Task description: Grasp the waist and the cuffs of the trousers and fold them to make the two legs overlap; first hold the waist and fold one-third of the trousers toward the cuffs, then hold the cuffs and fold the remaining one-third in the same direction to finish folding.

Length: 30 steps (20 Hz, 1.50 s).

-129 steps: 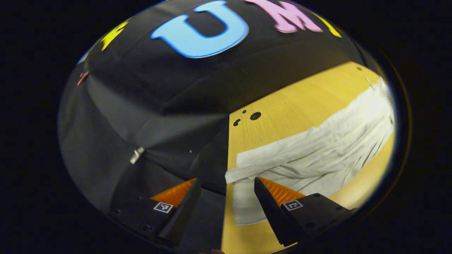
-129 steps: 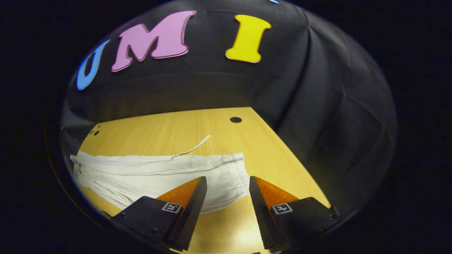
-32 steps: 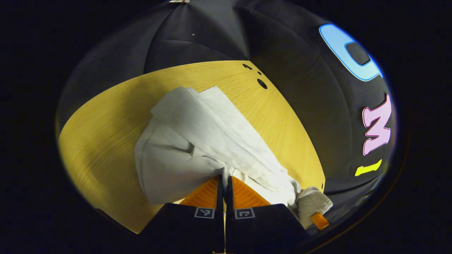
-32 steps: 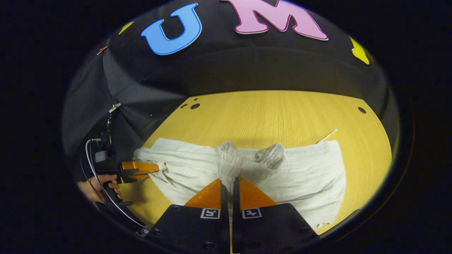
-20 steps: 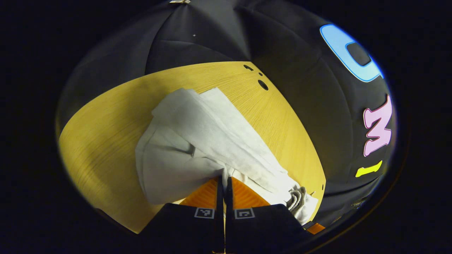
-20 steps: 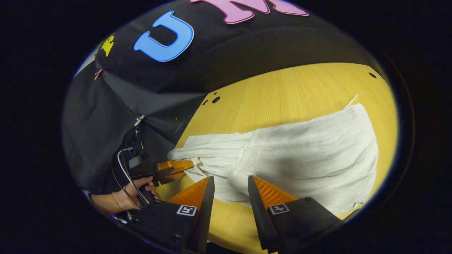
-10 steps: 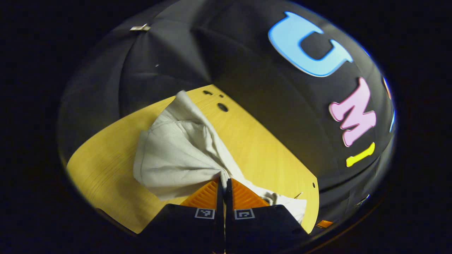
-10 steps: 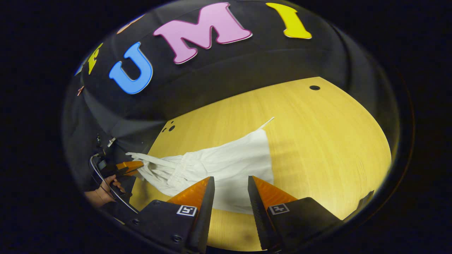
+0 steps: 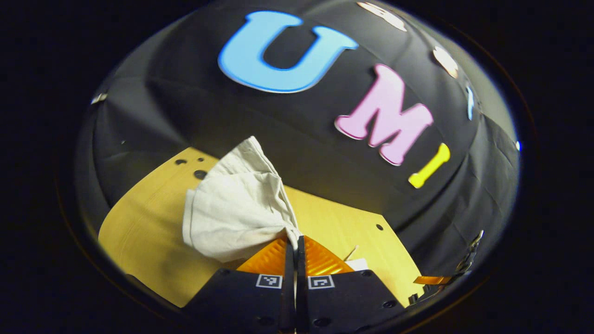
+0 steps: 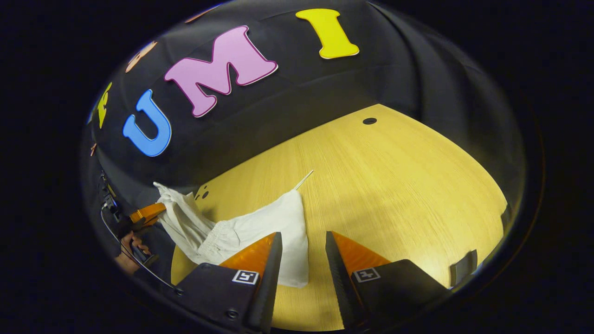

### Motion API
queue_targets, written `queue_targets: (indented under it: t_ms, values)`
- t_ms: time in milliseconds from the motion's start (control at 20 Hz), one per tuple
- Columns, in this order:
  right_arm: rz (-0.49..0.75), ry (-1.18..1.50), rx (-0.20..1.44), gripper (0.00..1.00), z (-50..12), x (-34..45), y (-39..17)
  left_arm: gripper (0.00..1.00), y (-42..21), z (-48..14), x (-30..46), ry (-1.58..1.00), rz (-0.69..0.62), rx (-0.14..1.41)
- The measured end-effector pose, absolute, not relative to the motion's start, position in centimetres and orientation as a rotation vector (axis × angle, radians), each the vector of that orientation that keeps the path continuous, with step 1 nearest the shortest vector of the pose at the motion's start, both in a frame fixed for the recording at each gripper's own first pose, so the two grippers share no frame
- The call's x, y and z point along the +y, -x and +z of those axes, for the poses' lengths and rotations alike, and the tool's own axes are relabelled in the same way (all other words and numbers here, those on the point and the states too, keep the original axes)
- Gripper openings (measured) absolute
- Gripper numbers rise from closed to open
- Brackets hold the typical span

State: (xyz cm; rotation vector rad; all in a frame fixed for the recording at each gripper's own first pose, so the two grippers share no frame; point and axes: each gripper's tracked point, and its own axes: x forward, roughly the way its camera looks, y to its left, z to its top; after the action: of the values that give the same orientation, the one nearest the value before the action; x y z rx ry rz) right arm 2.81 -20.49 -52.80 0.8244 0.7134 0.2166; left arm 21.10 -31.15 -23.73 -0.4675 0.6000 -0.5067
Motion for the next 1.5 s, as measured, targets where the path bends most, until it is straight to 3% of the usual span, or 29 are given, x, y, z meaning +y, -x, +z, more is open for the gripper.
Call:
queue_targets:
  t_ms: [300,700,1150,1500]
  values:
    - [0.18,-0.844,0.709,0.59,-53.5,-22.2,-2.8,0.06,-16.9,-25.6,-40.3,0.282,-0.684,0.658]
    - [0.157,-0.858,0.729,0.59,-54.7,-23.7,-1.5,0.06,-12.3,-29.9,-45.6,-0.008,-0.812,0.695]
    - [0.15,-0.871,0.74,0.59,-56.2,-25.4,-1.6,0.06,-8.7,-33.0,-47.4,-0.703,-1.021,0.454]
    - [0.126,-0.89,0.772,0.59,-58.6,-26.6,-0.3,0.08,-6.3,-35.6,-48.0,-0.993,-1.157,0.384]
